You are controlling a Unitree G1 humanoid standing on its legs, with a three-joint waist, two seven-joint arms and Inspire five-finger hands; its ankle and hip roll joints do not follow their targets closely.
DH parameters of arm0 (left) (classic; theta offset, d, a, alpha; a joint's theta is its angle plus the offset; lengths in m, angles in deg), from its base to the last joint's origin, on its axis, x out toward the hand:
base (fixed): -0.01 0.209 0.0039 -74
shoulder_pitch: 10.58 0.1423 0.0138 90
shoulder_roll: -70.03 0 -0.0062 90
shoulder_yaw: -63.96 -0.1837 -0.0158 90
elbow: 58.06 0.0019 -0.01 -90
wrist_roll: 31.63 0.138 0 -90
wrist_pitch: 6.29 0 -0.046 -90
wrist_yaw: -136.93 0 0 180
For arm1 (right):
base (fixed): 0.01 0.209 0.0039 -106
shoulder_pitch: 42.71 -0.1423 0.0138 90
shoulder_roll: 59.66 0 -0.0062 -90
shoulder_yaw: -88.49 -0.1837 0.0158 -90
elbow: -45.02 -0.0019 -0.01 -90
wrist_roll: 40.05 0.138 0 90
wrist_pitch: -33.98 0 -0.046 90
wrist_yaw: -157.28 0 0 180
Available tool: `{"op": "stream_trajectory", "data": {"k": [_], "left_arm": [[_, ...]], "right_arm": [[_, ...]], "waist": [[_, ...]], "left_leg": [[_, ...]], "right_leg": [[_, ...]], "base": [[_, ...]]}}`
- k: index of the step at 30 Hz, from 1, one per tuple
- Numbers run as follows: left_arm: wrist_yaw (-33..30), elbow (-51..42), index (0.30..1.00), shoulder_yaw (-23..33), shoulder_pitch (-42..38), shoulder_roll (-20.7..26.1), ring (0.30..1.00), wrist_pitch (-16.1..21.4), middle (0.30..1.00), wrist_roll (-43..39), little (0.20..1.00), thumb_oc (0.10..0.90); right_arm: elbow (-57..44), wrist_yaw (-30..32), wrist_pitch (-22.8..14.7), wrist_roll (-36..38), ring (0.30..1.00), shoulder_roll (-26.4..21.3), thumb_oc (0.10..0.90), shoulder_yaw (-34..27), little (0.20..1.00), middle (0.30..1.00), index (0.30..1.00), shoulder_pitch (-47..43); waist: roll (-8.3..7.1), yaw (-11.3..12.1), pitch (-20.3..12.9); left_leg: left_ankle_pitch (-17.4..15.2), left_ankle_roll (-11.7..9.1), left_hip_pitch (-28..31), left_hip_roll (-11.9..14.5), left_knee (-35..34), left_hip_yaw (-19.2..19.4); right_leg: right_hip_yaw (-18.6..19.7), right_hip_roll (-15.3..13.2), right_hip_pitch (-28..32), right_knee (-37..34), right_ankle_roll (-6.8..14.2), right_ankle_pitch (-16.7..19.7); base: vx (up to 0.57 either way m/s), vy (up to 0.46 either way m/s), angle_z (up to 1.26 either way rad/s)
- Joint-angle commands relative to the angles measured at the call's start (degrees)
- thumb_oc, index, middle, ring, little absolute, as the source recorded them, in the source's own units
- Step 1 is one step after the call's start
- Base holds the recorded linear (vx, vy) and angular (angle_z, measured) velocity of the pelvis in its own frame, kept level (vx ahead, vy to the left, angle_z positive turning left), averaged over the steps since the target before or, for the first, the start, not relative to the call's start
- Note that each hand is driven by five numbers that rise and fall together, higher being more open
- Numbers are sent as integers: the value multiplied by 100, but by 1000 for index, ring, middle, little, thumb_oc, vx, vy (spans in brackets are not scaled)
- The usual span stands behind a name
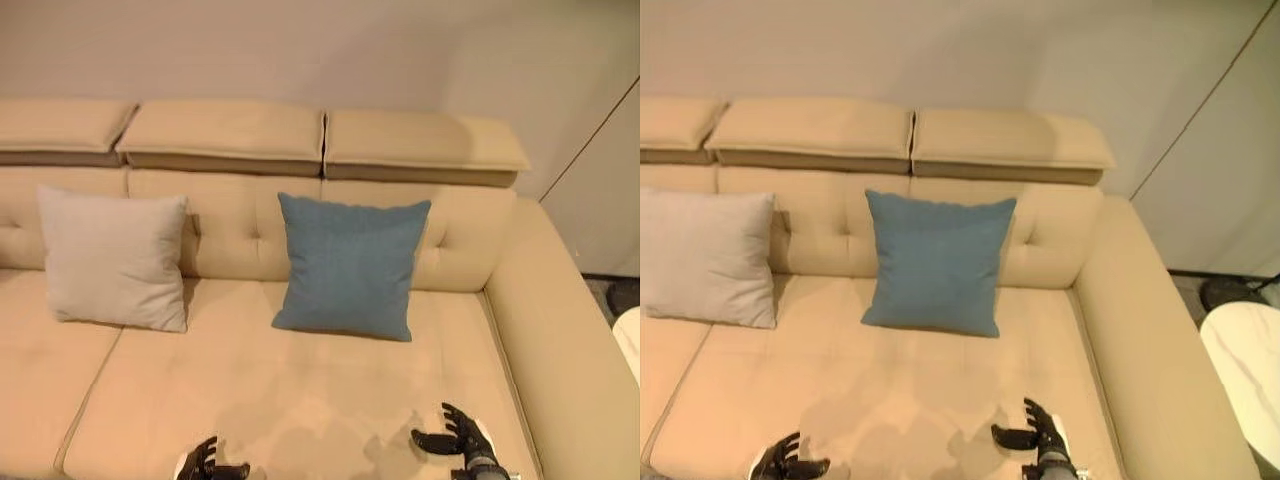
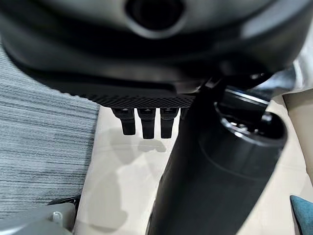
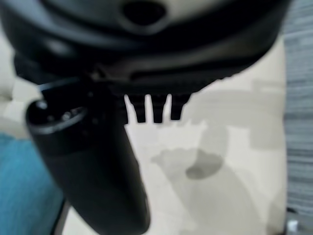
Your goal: Pick up all the scattered cushions and arrange them neatly on the sofa.
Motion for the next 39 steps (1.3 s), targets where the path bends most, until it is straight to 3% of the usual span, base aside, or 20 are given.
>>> {"op": "stream_trajectory", "data": {"k": [1,7,10,11,15,19,21,24,27,29,39], "left_arm": [[-110,156,900,2,-600,176,900,186,900,253,900,800],[-178,362,900,27,-719,23,900,203,900,261,900,800],[-191,302,900,-19,-740,-31,900,207,900,244,900,800],[-214,348,900,-112,-818,-32,900,188,900,376,900,800],[-239,548,900,-120,-925,-34,900,166,900,457,900,800],[-288,731,900,-11,-1001,3,900,154,900,414,900,800],[-274,795,900,20,-1046,144,900,95,900,470,900,800],[-224,877,900,34,-1024,184,900,43,900,527,900,800],[-143,983,900,50,-990,214,900,-1,900,532,900,800],[-134,1061,900,71,-959,190,900,-12,900,515,900,800],[-63,1084,900,11,-1005,126,900,-93,900,567,900,800]], "right_arm": [[286,77,-141,-144,900,-104,800,-14,900,900,900,-467],[720,131,-45,-333,900,-69,800,-22,900,900,900,-556],[999,168,26,-430,900,-50,800,-60,900,900,900,-594],[1202,194,72,-506,900,-41,800,-66,900,900,900,-680],[1427,256,146,-618,900,-26,800,-39,900,900,900,-834],[1468,265,259,-721,900,47,800,-30,900,900,900,-974],[1500,234,303,-703,900,57,800,34,900,900,900,-1098],[1549,214,304,-724,900,49,800,59,900,900,900,-1093],[1670,197,301,-690,900,70,800,34,900,900,900,-1073],[1716,202,323,-722,900,111,800,43,900,900,900,-1079],[1924,200,375,-699,900,56,800,74,900,900,900,-1065]], "waist": [[-452,36,371],[-495,-104,313],[-387,-213,202],[-363,-270,175],[-411,-267,220],[-560,-171,395],[-511,-95,550],[-456,-8,531],[-378,103,378],[-472,236,127],[-464,175,-16]], "left_leg": [[-905,-218,-59,-80,1296,121],[-1349,-171,312,-96,2272,79],[-1503,-200,751,-134,1802,1],[-1719,-137,932,-238,1364,7],[-1814,-9,936,-435,1040,-82],[-1771,154,752,-686,1001,-193],[-1606,272,555,-673,1004,-141],[-1461,362,472,-686,915,-118],[-1239,394,376,-613,704,-130],[-1072,271,287,-616,504,31],[-888,162,517,-486,241,126]], "right_leg": [[-107,-314,172,83,207,-471],[-229,-413,1,148,164,-280],[-310,-417,-203,206,236,-146],[-337,-497,-417,252,322,17],[-278,-658,-724,232,502,339],[-203,-873,-1035,204,730,658],[29,-858,-1104,792,682,315],[-3,-833,-983,1273,575,38],[133,-576,-677,1892,494,-437],[-123,-609,-108,1141,505,-504],[-70,-435,271,373,432,-449]], "base": [[-169,-14,29],[-152,56,22],[-125,169,22],[-204,253,45],[-163,168,33],[-246,143,-4],[-336,114,-14],[-202,77,-26],[-197,6,-5],[-88,-117,-17],[-15,-57,-7]]}}
